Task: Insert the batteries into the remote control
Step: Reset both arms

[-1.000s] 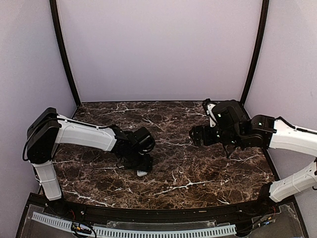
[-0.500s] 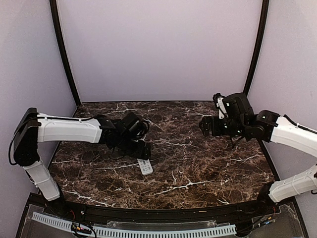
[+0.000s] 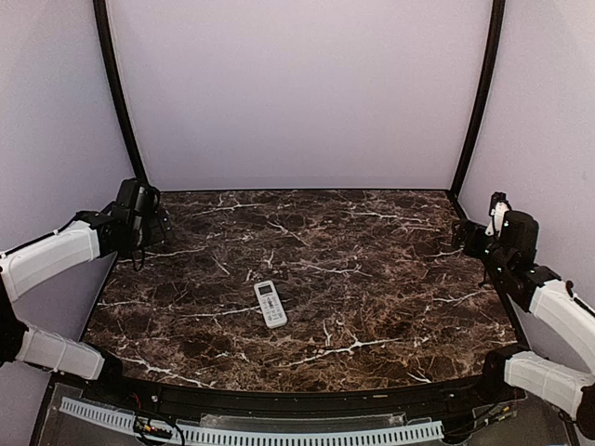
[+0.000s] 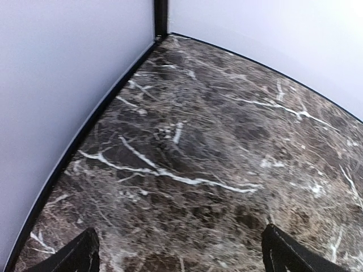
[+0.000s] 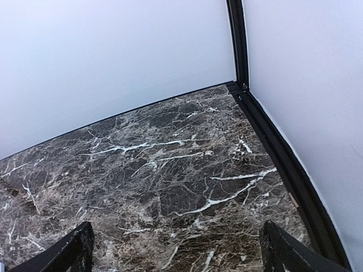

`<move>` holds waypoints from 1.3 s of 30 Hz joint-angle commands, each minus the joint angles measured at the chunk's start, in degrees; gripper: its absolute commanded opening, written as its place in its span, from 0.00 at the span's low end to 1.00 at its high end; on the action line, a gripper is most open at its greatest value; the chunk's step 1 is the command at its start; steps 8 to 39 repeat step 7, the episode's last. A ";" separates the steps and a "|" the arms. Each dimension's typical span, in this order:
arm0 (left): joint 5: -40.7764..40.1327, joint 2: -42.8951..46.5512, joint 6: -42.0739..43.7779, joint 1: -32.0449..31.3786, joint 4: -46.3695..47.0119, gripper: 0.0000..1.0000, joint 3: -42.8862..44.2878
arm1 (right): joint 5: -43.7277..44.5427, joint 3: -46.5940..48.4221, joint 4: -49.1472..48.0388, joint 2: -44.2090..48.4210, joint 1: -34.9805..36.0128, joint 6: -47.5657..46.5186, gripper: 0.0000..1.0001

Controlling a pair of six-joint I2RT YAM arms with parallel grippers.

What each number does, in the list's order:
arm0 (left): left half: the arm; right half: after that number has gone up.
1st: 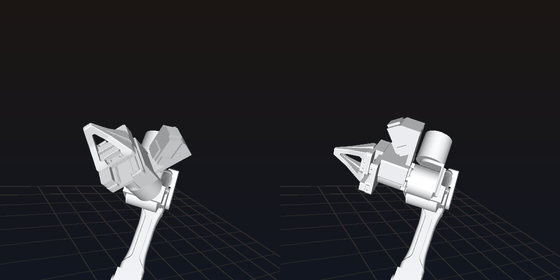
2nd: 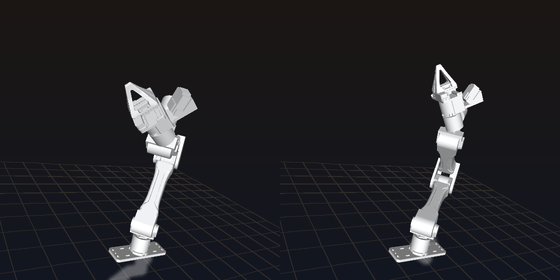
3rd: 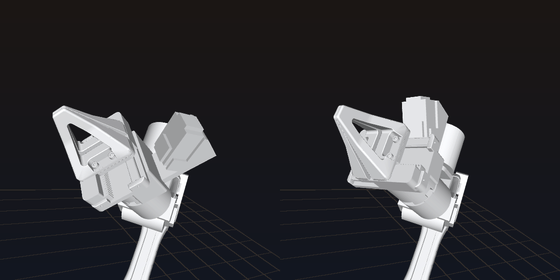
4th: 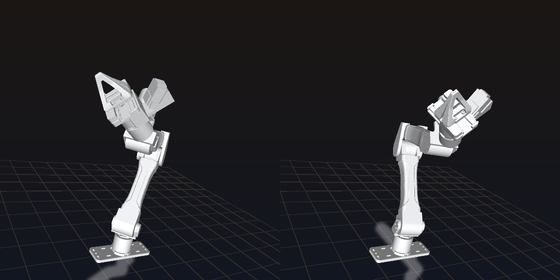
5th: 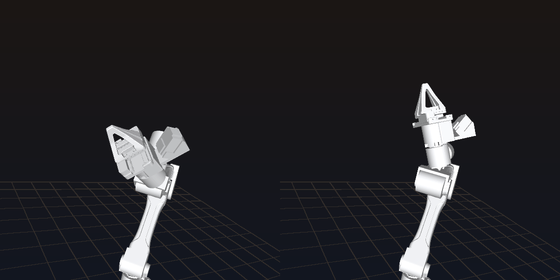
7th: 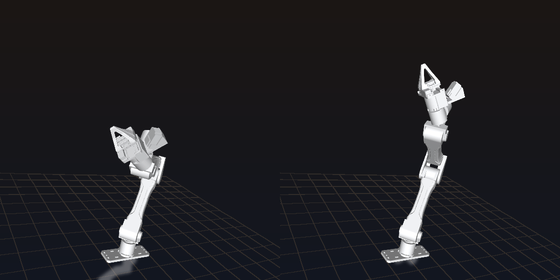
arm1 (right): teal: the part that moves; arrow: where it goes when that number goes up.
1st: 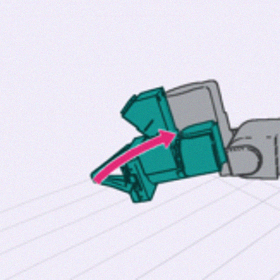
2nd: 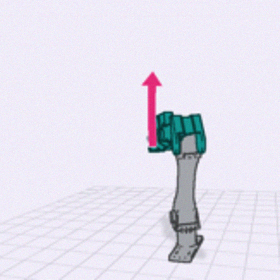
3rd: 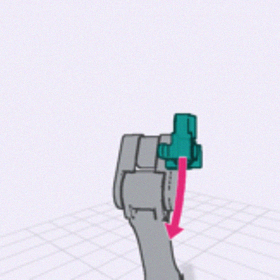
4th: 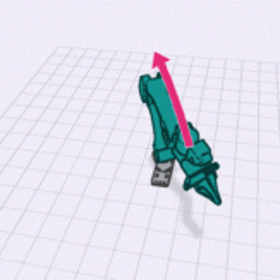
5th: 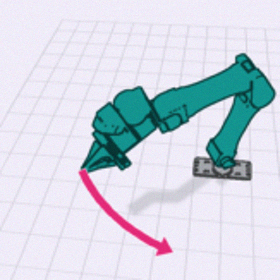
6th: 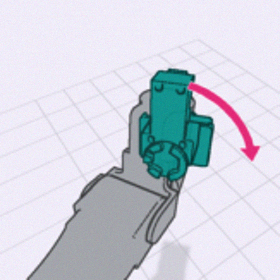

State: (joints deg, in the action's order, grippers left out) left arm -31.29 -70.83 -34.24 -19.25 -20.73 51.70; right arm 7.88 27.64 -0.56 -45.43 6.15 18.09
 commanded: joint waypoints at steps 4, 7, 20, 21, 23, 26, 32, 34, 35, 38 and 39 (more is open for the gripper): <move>-7.19 1.09 4.50 3.51 14.85 0.99 -7.83 | 2.01 -4.23 -8.71 1.75 -0.26 7.34 0.99; -9.00 0.02 6.65 3.56 16.76 0.99 -8.17 | 0.79 -5.02 -10.10 2.13 -0.29 5.91 0.99; -9.00 0.02 6.65 3.56 16.76 0.99 -8.17 | 0.79 -5.02 -10.10 2.13 -0.29 5.91 0.99; -9.00 0.02 6.65 3.56 16.76 0.99 -8.17 | 0.79 -5.02 -10.10 2.13 -0.29 5.91 0.99; -9.00 0.02 6.65 3.56 16.76 0.99 -8.17 | 0.79 -5.02 -10.10 2.13 -0.29 5.91 0.99; -9.00 0.02 6.65 3.56 16.76 0.99 -8.17 | 0.79 -5.02 -10.10 2.13 -0.29 5.91 0.99; -9.00 0.02 6.65 3.56 16.76 0.99 -8.17 | 0.79 -5.02 -10.10 2.13 -0.29 5.91 0.99; -9.00 0.02 6.65 3.56 16.76 0.99 -8.17 | 0.79 -5.02 -10.10 2.13 -0.29 5.91 0.99; -9.00 0.02 6.65 3.56 16.76 0.99 -8.17 | 0.79 -5.02 -10.10 2.13 -0.29 5.91 0.99; -9.00 0.02 6.65 3.56 16.76 0.99 -8.17 | 0.79 -5.02 -10.10 2.13 -0.29 5.91 0.99; -9.00 0.02 6.65 3.56 16.76 0.99 -8.17 | 0.79 -5.02 -10.10 2.13 -0.29 5.91 0.99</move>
